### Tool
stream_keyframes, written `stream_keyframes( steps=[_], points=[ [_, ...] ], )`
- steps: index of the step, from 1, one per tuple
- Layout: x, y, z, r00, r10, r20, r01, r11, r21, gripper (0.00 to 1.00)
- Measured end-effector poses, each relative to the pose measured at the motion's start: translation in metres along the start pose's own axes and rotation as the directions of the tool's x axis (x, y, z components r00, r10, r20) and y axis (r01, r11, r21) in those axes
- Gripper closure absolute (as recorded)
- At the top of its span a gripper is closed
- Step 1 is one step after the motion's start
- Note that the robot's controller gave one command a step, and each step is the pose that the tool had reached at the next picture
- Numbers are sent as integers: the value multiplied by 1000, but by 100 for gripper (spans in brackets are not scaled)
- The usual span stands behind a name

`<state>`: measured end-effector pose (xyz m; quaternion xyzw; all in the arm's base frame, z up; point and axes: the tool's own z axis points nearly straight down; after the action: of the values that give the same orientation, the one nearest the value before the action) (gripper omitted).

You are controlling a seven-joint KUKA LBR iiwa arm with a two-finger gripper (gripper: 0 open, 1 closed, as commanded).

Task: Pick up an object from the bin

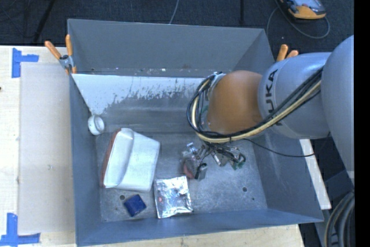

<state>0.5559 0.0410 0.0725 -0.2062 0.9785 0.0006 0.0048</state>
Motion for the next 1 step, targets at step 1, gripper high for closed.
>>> stream_keyframes(
  steps=[1],
  points=[
    [-10,-3,-79,1000,5,-1,-5,1000,2,100]
  ],
)
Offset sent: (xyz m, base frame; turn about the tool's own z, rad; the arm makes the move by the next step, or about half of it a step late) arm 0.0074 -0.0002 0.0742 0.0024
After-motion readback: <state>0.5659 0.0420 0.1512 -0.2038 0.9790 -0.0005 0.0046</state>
